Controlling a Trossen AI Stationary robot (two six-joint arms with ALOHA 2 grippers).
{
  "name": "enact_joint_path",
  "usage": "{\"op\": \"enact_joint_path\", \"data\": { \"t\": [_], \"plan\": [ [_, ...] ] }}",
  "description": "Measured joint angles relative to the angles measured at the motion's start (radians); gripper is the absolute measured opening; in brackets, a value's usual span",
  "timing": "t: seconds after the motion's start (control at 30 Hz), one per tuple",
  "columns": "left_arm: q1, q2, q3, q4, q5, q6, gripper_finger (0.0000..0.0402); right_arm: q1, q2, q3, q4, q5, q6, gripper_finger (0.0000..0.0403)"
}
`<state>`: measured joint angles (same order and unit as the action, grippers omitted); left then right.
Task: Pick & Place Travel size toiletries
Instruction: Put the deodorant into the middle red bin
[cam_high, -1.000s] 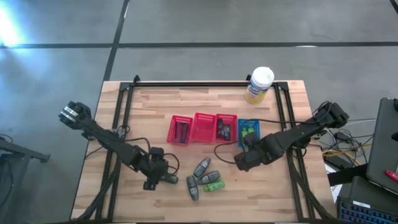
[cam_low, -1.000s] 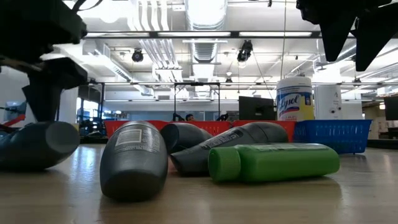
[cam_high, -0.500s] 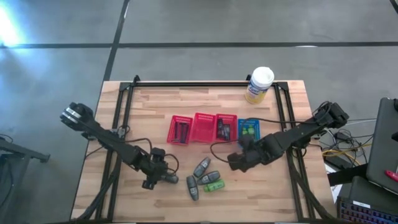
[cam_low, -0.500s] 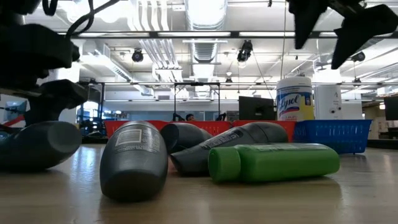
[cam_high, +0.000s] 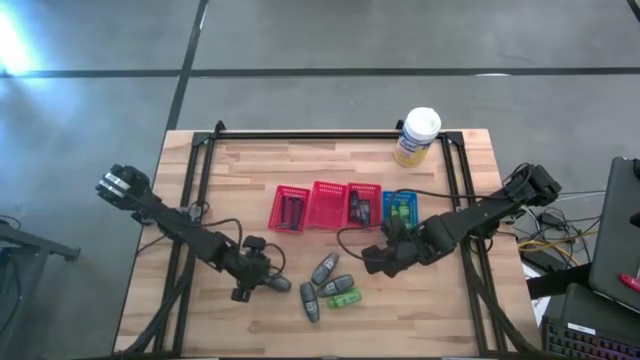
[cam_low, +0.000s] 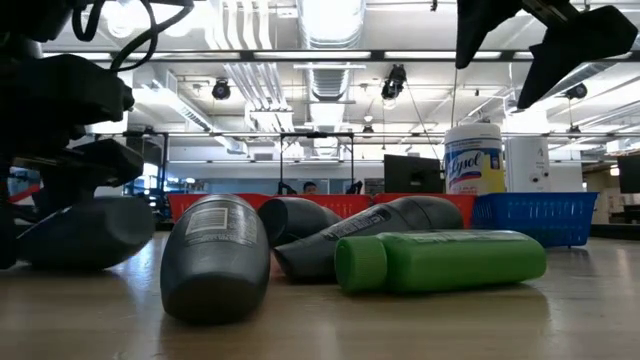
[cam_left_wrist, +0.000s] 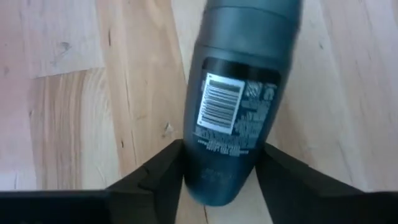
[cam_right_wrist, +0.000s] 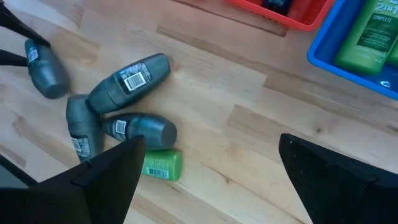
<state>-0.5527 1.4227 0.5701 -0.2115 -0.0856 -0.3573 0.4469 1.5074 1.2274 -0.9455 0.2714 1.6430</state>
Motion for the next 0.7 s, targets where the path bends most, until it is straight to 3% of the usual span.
{"op": "enact_joint_path", "data": {
  "t": [0.13,0.27,0.57,0.7],
  "plan": [
    [0.006,-0.001,0.001,0.006,0.001,-0.050,0.0153,0.000,0.000,0.000,0.019,0.000,-0.001,0.0366],
    [0.008,-0.007,0.023,-0.008,-0.030,-0.112,0.0151,0.000,0.000,0.000,0.058,0.000,-0.004,0.0366],
    [0.010,-0.118,0.145,-0.018,-0.295,-0.101,0.0144,-0.050,-0.001,0.000,0.250,-0.002,-0.126,0.0366],
    [0.029,-0.168,0.172,-0.040,-0.334,-0.077,0.0142,-0.101,-0.001,-0.001,0.340,-0.007,-0.205,0.0365]
  ]
}}
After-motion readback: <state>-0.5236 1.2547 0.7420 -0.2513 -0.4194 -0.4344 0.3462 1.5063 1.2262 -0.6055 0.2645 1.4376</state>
